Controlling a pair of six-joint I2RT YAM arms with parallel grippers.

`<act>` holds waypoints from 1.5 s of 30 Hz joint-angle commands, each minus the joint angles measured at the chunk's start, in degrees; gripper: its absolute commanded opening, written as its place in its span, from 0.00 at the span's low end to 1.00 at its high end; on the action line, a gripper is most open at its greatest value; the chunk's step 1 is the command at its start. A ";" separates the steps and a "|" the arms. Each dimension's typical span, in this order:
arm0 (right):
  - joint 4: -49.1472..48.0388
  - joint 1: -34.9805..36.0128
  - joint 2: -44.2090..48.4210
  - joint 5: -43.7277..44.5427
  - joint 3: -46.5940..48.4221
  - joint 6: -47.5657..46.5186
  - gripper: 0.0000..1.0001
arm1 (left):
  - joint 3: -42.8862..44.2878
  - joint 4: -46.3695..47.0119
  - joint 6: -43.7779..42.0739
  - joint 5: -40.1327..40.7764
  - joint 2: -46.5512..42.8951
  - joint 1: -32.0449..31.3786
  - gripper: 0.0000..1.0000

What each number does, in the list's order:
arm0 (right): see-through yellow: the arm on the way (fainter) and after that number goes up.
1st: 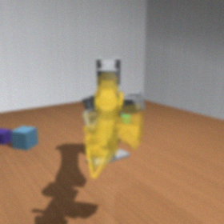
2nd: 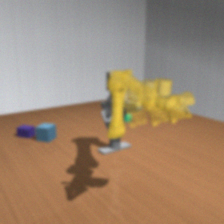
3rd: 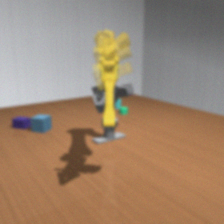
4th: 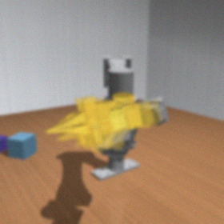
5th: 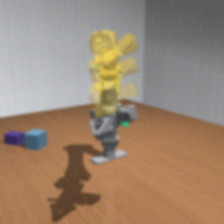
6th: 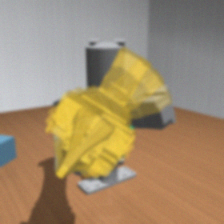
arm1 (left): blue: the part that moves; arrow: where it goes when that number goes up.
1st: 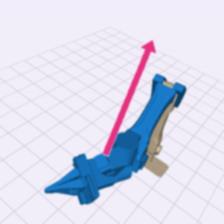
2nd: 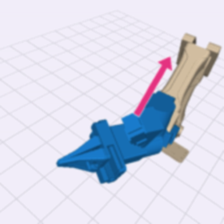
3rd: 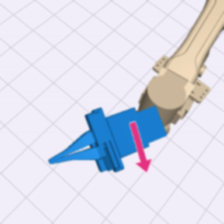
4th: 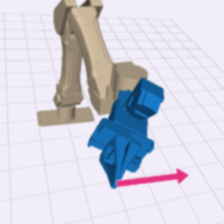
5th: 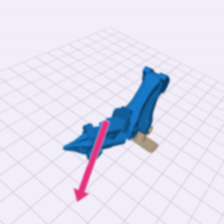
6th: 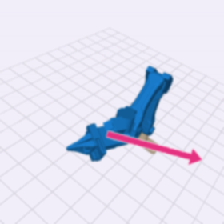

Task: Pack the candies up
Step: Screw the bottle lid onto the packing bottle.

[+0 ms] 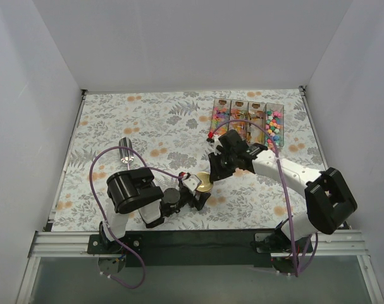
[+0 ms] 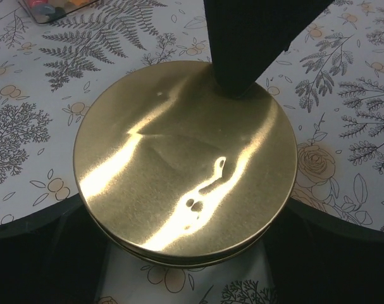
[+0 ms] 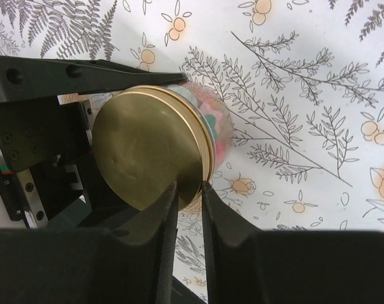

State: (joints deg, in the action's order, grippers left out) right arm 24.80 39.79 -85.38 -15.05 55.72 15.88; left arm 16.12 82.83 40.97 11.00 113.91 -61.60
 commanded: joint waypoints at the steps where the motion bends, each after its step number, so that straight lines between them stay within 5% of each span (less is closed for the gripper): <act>1: 2.45 3.71 1.97 2.13 -4.48 5.91 0.25 | -1.97 12.80 6.14 -3.27 5.62 -0.01 0.70; 7: 3.59 5.74 7.86 4.05 -7.91 9.62 0.26 | -2.76 13.23 6.31 -3.27 5.54 -0.01 0.70; 11: 6.58 -1.62 9.27 5.12 -4.05 3.82 0.28 | -3.29 13.76 6.93 -3.71 5.71 -0.01 0.70; 20: 7.11 -3.67 -3.37 -5.60 12.46 -10.94 0.47 | -2.94 12.27 6.75 -4.59 5.62 -0.01 0.70; 26: 7.81 -3.32 -9.88 -10.26 14.94 -15.08 0.48 | -2.32 10.87 6.49 -4.85 5.62 -0.01 0.70; 37: 8.16 -0.86 -9.80 -6.75 10.29 -15.70 0.29 | -1.44 8.32 5.96 -4.06 5.19 -0.01 0.70; 45: 7.81 2.22 -2.08 -0.96 0.90 -5.80 0.21 | -0.12 5.42 5.35 -3.10 4.66 -0.01 0.70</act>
State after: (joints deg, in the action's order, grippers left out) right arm 28.67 39.00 -89.91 -17.17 61.36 4.23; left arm 17.37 82.78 40.93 10.98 114.17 -61.60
